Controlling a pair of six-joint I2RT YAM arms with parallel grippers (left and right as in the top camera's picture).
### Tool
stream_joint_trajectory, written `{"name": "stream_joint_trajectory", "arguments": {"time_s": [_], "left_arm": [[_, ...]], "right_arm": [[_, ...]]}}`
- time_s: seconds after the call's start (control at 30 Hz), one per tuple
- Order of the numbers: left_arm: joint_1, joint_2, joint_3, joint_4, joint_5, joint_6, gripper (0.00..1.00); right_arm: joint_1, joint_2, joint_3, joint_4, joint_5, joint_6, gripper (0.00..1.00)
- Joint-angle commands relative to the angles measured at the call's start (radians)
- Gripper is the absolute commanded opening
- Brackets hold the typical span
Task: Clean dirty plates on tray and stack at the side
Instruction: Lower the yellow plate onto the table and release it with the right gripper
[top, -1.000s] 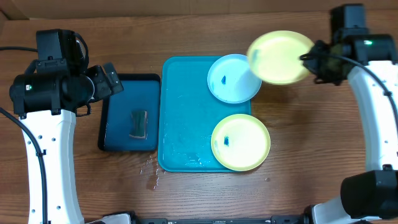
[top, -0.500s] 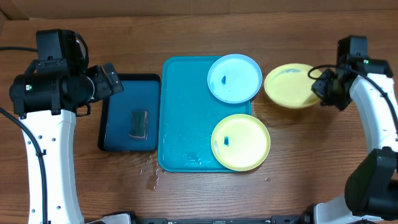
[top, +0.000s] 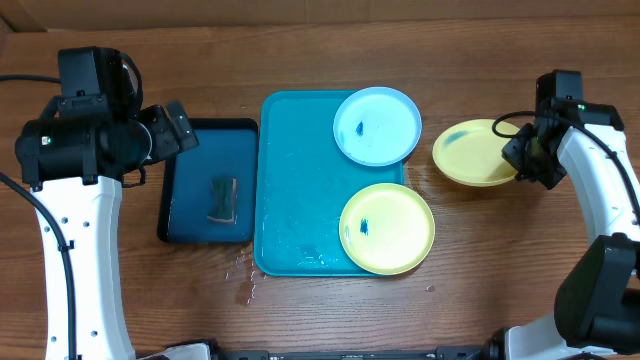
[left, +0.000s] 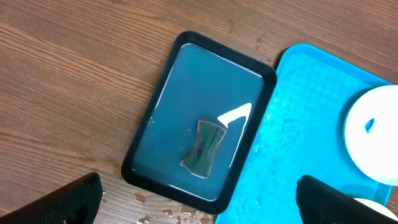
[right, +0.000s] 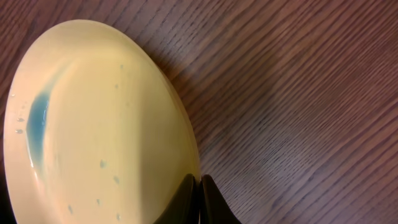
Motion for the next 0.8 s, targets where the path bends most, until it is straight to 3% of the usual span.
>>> {"name": "stream_joint_trajectory", "arguments": {"time_s": [0.0, 0.3, 0.6, 0.7, 0.77], "left_arm": [[0.0, 0.0, 0.008, 0.001, -0.013, -0.02, 1.0], [0.0, 0.0, 0.008, 0.001, -0.013, -0.02, 1.0], [0.0, 0.0, 0.008, 0.001, -0.012, -0.02, 1.0], [0.0, 0.0, 0.008, 0.001, -0.012, -0.02, 1.0], [0.0, 0.0, 0.008, 0.001, -0.013, -0.02, 1.0]], "right_arm": [[-0.003, 0.0, -0.019, 0.012, 0.014, 0.015, 0.04], [-0.003, 0.0, -0.135, 0.15, -0.058, 0.014, 0.04], [-0.003, 0.0, -0.152, 0.163, -0.08, 0.014, 0.06], [-0.003, 0.0, -0.152, 0.153, -0.08, 0.012, 0.27], [-0.003, 0.0, -0.152, 0.145, -0.08, 0.006, 0.3]]}}
